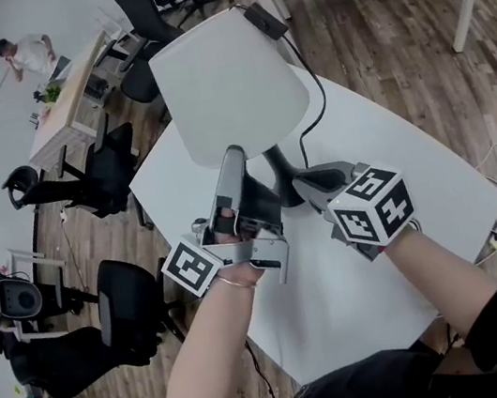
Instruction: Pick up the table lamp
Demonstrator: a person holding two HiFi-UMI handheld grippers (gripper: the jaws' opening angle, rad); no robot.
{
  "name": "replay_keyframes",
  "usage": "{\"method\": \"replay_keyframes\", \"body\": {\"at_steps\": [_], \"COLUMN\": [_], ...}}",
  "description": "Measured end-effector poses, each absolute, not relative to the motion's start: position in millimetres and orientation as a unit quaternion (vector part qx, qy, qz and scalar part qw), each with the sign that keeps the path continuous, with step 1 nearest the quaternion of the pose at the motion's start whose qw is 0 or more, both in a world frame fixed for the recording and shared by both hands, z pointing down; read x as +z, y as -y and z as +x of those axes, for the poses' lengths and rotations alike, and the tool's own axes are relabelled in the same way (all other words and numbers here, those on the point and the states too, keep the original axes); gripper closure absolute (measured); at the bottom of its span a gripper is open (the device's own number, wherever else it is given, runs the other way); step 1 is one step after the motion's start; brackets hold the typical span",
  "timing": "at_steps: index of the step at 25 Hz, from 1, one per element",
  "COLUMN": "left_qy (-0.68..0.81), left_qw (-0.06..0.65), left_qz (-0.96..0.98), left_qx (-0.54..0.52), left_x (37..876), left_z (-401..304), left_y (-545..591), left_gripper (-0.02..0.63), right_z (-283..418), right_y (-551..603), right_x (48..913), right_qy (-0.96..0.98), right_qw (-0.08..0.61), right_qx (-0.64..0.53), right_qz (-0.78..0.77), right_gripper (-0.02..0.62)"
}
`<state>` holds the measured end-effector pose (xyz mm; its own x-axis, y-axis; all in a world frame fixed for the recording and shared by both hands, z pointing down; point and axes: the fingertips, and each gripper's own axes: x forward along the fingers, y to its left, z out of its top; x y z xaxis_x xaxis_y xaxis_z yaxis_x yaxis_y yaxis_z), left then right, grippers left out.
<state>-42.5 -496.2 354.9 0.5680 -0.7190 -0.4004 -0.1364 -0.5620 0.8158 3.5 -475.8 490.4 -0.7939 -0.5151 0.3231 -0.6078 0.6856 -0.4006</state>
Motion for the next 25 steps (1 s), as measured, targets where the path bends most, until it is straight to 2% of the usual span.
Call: {"method": "replay_keyframes", "body": {"at_steps": [5,6,7,8,20,25], "left_qy": [0.275,0.275,0.275,0.274,0.258,0.256], "left_qw": [0.381,0.383,0.384,0.386,0.388,0.390], "left_qz": [0.796,0.795,0.795,0.795,0.804,0.804], "left_qx": [-0.381,-0.381,-0.381,-0.380,-0.370,-0.368], "left_x": [353.7,353.7,353.8,354.0,356.8,359.2], "left_z": [-36.8,-36.1,-35.5,-35.1,-30.3,-29.8], "left_y": [506.7,507.8,508.0,507.7,499.4,495.8], "left_gripper": [0.565,0.565,0.566,0.567,0.572,0.572], "right_z": [6.1,4.5,1.7,-1.4,-11.3,-13.4], "right_y": [497.4,498.8,498.8,498.4,511.6,513.4], "right_x": [495.3,497.8,500.6,503.6,545.5,553.2], "right_qy": [0.910,0.910,0.910,0.911,0.897,0.898], "right_qw": [0.081,0.081,0.082,0.084,0.140,0.129], "right_qx": [0.263,0.266,0.269,0.272,0.252,0.272], "right_qz": [0.310,0.308,0.304,0.299,0.334,0.320], "right_gripper": [0.577,0.541,0.443,0.390,0.368,0.377]}}
